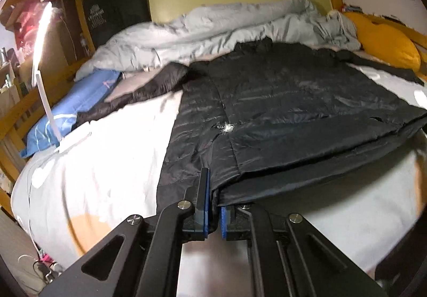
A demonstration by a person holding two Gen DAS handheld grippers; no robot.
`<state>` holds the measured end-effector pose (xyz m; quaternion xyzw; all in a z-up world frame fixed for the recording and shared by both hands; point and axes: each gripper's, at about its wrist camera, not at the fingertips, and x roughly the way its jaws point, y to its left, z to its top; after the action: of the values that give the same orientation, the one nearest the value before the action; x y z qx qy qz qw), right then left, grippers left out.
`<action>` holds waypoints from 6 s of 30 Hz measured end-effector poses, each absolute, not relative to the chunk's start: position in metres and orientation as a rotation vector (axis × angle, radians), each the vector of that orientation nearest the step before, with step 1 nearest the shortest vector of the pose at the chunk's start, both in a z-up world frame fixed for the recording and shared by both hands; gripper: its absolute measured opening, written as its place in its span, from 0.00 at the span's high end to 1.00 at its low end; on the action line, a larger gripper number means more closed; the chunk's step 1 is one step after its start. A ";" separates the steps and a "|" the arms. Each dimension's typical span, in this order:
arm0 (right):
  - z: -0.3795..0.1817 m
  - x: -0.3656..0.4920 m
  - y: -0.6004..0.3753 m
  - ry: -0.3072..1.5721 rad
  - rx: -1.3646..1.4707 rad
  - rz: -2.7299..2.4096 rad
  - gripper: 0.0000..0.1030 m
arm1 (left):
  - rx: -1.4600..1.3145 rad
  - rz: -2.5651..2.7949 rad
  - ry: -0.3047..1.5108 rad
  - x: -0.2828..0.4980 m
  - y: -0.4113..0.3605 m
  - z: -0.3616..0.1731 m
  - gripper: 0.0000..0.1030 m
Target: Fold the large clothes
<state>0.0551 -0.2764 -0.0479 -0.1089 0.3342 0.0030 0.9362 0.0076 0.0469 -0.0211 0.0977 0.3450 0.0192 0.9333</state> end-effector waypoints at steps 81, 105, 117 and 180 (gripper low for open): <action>-0.050 0.249 -0.357 0.724 0.048 -0.148 0.52 | 0.003 0.094 0.751 0.206 0.135 -0.047 0.40; -0.009 0.141 -0.262 0.490 -0.153 0.130 0.01 | 0.146 -0.140 0.603 0.100 0.044 -0.007 0.17; -0.065 0.156 -0.216 0.629 -0.428 0.159 0.01 | 0.331 -0.156 0.731 0.115 0.008 -0.060 0.17; -0.011 0.241 -0.323 0.719 -0.088 0.009 0.17 | 0.138 0.067 0.742 0.211 0.106 -0.010 0.24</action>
<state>0.2410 -0.3232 -0.0111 -0.0431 0.3519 0.0044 0.9350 0.2109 0.1059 -0.0101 0.0676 0.3621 0.0325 0.9291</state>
